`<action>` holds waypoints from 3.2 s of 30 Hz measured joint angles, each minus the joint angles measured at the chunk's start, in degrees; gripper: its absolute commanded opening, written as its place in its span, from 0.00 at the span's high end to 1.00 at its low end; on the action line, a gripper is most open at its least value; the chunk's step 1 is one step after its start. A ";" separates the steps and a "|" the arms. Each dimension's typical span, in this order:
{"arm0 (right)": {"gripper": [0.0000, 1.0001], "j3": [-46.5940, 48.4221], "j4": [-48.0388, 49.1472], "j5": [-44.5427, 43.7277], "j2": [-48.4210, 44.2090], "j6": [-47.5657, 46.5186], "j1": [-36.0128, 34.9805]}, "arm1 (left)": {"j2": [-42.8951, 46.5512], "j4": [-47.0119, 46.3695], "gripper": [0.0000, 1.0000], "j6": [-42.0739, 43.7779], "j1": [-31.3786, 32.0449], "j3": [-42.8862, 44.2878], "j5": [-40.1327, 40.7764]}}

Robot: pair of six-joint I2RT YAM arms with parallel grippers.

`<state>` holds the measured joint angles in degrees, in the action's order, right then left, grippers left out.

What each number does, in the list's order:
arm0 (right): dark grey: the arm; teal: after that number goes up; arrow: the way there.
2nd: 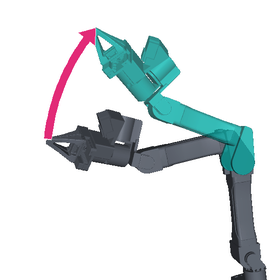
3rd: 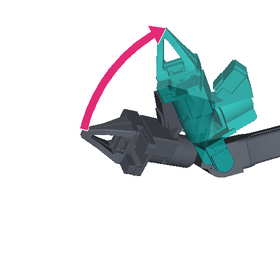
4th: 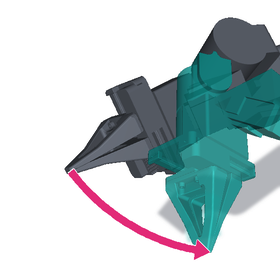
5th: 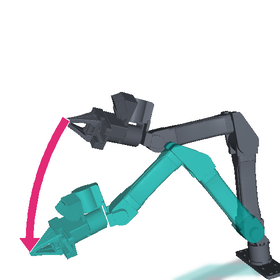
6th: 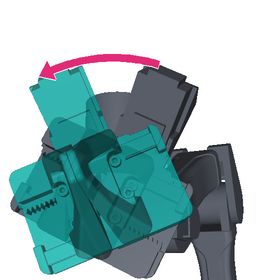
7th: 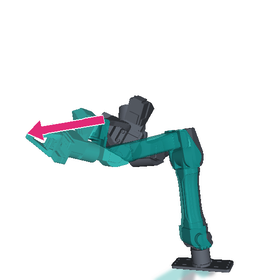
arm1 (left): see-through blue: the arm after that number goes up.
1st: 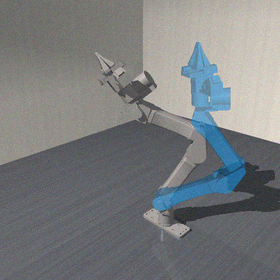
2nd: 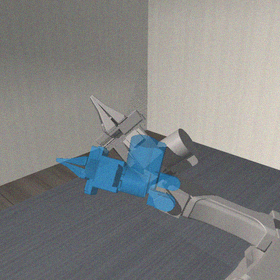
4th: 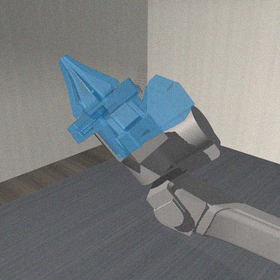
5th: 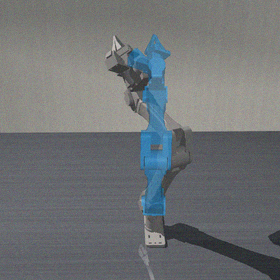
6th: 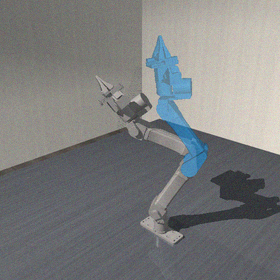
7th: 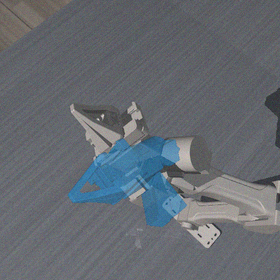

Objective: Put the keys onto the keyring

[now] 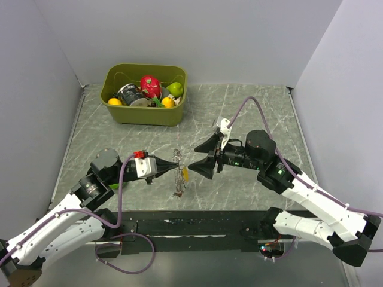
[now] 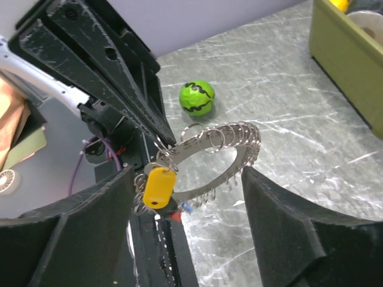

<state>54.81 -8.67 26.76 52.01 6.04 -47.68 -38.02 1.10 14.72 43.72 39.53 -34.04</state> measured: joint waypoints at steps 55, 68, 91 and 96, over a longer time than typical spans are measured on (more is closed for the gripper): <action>0.35 2.19 2.86 12.00 5.66 0.28 0.66 | -2.64 2.16 0.99 2.08 -0.02 4.00 -6.67; 0.72 2.19 3.43 16.81 5.53 -0.70 0.83 | -2.40 -3.32 0.99 -1.92 -0.02 3.78 -9.64; 0.12 2.86 -2.95 10.88 2.49 -3.54 0.83 | -1.88 -3.87 0.99 -2.03 -0.02 3.76 -9.14; 0.09 2.86 -3.48 10.36 0.74 -3.26 0.83 | -1.88 -3.82 0.99 -1.90 -0.02 3.76 -8.55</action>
<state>57.67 -12.14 37.12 52.75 2.79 -46.85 -39.90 -2.72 12.82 43.70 43.29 -42.59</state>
